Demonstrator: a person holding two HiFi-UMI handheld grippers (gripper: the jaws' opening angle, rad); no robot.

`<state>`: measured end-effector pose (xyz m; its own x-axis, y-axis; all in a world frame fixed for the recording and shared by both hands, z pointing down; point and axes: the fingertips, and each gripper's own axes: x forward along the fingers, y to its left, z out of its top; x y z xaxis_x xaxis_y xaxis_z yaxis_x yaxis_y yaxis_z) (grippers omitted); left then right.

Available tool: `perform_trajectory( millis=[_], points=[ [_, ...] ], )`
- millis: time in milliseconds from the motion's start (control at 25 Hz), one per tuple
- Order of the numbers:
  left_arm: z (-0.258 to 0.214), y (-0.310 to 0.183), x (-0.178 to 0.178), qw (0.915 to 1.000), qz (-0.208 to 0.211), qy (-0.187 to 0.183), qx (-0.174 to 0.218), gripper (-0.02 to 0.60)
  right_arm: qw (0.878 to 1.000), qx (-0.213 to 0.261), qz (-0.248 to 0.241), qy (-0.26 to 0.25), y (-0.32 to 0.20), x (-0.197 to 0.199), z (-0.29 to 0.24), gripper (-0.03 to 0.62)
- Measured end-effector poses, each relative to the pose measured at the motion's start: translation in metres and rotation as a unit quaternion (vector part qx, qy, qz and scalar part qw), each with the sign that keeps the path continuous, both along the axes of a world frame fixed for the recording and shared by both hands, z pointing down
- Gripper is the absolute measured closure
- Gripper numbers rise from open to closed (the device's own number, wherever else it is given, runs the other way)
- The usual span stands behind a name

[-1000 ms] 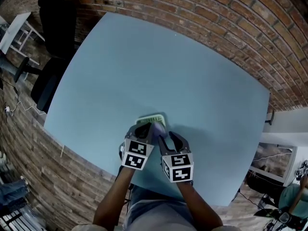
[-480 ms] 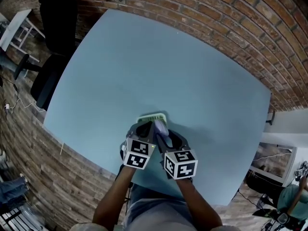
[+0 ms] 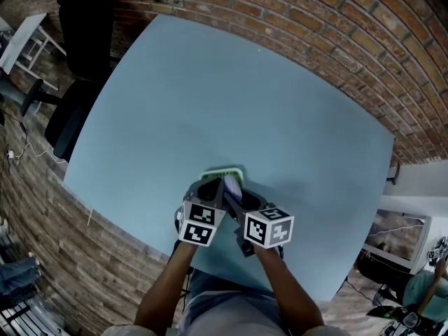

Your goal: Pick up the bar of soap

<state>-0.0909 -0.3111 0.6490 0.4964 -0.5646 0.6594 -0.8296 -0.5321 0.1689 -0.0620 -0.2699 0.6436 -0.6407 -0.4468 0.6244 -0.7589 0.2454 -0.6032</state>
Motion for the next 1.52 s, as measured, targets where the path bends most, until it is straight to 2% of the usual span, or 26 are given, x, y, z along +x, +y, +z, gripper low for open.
perform_trajectory(
  millis=[240, 480, 840, 1000, 1520],
  points=[
    [-0.002, -0.003, -0.004, 0.9999, -0.012, 0.010, 0.002, 0.581, 0.999, -0.004, -0.030, 0.014, -0.009, -0.002, 0.002, 0.451],
    [-0.003, -0.004, -0.004, 0.9996, -0.020, 0.015, 0.011, 0.580, 1.000, -0.011, -0.022, 0.007, -0.010, -0.002, 0.002, 0.454],
    [-0.005, -0.002, -0.007, 0.9992, -0.033, 0.011, 0.018, 0.580, 0.998, -0.039, 0.024, -0.053, -0.008, -0.002, -0.001, 0.455],
    [-0.008, 0.000, -0.013, 0.9982, -0.053, 0.017, 0.025, 0.580, 0.996, -0.046, 0.035, -0.075, -0.006, -0.002, -0.004, 0.456],
    [-0.022, 0.010, -0.020, 0.9964, -0.070, 0.033, 0.033, 0.580, 0.992, -0.038, 0.043, -0.116, 0.001, -0.001, -0.020, 0.456]
  ],
)
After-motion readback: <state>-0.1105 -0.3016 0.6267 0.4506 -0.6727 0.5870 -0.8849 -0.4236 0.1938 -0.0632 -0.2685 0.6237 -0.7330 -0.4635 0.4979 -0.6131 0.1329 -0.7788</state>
